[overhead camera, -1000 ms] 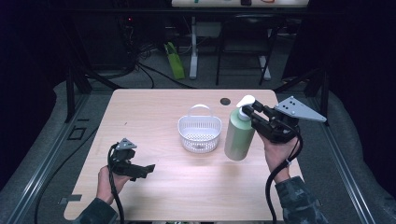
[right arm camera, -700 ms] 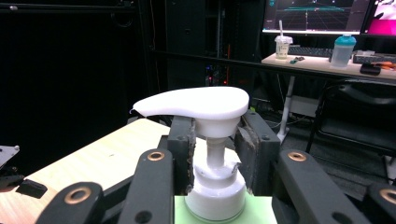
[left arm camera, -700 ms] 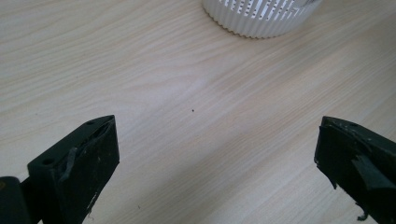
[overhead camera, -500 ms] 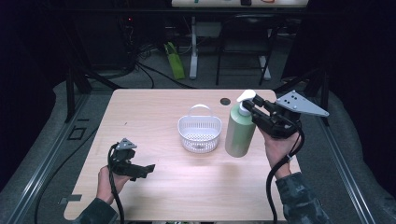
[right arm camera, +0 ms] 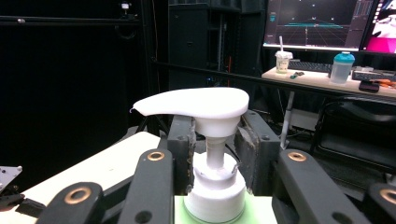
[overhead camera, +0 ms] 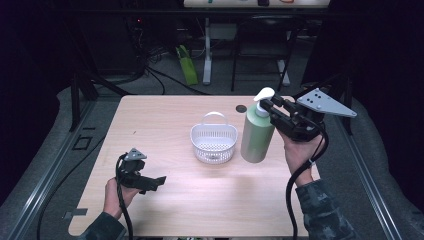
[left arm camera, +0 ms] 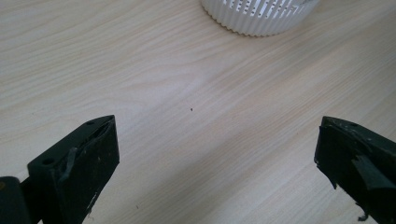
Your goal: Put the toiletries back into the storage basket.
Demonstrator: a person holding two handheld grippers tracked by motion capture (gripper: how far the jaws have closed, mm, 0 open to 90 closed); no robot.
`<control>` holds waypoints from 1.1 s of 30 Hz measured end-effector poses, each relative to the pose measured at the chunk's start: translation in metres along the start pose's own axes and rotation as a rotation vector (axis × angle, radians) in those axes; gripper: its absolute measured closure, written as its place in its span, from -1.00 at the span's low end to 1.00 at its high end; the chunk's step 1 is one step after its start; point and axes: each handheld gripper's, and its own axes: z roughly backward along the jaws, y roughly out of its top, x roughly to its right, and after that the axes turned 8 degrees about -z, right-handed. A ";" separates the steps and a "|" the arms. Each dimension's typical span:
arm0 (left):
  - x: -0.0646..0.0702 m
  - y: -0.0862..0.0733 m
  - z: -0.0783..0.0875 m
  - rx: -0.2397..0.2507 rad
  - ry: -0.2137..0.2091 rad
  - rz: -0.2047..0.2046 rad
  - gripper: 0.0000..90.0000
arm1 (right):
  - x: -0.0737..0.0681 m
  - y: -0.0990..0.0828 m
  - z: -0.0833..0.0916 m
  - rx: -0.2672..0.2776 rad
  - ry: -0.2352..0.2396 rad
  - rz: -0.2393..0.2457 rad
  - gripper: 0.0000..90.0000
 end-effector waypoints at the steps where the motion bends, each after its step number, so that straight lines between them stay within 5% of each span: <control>1: 0.000 0.000 0.000 0.000 0.000 0.001 -1.00 | 0.000 0.002 0.000 0.005 0.001 0.004 0.51; 33: 0.000 0.000 0.000 0.004 -0.007 0.003 -1.00 | -0.007 0.032 -0.011 0.051 0.028 0.027 0.51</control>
